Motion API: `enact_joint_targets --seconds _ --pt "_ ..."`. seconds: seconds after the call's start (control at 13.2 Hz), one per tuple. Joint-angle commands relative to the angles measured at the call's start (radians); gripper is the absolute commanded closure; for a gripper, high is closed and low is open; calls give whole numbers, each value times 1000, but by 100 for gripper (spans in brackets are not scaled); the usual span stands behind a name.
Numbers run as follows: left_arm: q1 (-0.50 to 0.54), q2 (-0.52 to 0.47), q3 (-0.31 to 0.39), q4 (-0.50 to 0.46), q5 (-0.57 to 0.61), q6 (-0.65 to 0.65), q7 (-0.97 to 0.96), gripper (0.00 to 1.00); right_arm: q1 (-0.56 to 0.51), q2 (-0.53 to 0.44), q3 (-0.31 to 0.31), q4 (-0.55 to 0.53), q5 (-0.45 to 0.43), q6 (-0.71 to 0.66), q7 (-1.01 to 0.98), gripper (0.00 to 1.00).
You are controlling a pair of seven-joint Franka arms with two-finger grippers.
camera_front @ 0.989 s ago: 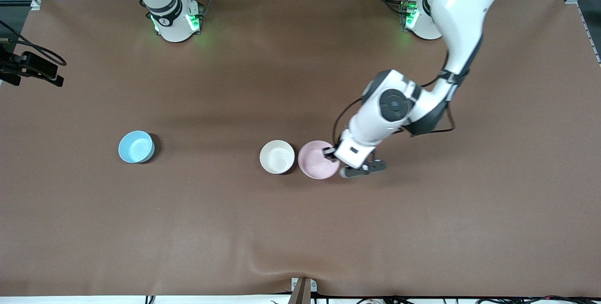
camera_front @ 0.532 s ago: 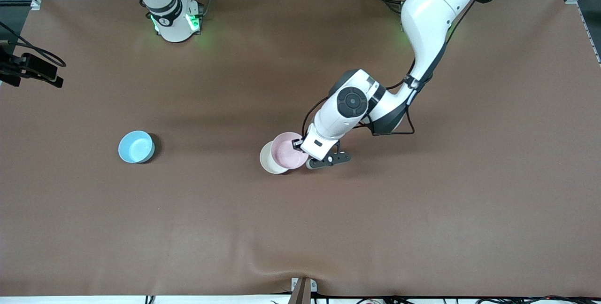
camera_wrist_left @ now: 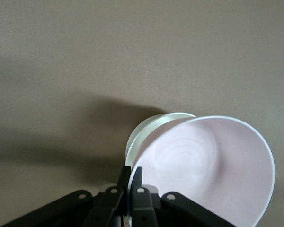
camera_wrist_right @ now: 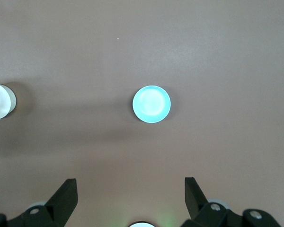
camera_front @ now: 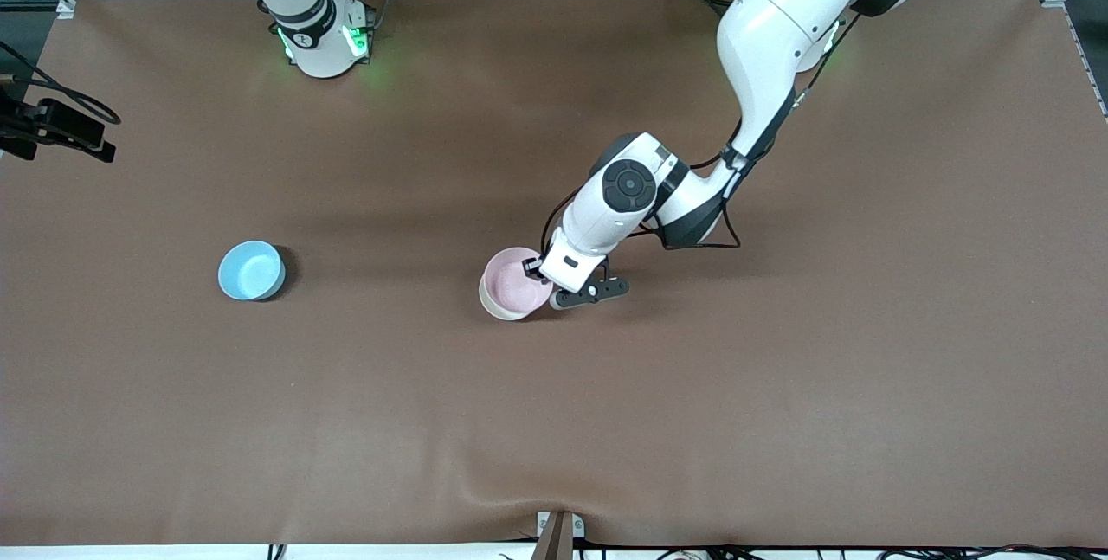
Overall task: Stack pink and blue bowls on white bowl
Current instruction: 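Open the left gripper to release the pink bowl into the white bowl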
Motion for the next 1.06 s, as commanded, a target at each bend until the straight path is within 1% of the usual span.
enact_joint_targets --seconds 0.0,0.38,0.68,0.76,0.84,0.91,0.99 --pt "-21 22 19 35 -8 19 -17 100 -12 3 9 9 15 -1 -2 0" --pt "-39 69 20 38 -8 88 -14 100 -15 12 11 13 13 -1 -3 0" --pt "-56 80 33 45 -7 93 -12 100 -10 18 11 13 13 -3 -5 0" --pt "-56 80 33 45 -7 93 -14 98 -10 24 11 13 12 -4 -6 0" --pt "-56 80 33 45 -10 93 -17 79 -10 35 11 13 12 -4 -8 0" --pt "-55 80 33 43 -10 93 -38 55 -13 35 11 13 12 -4 -8 0" --pt "-56 80 33 43 -10 93 -76 1 -15 36 11 12 12 -6 -6 0"
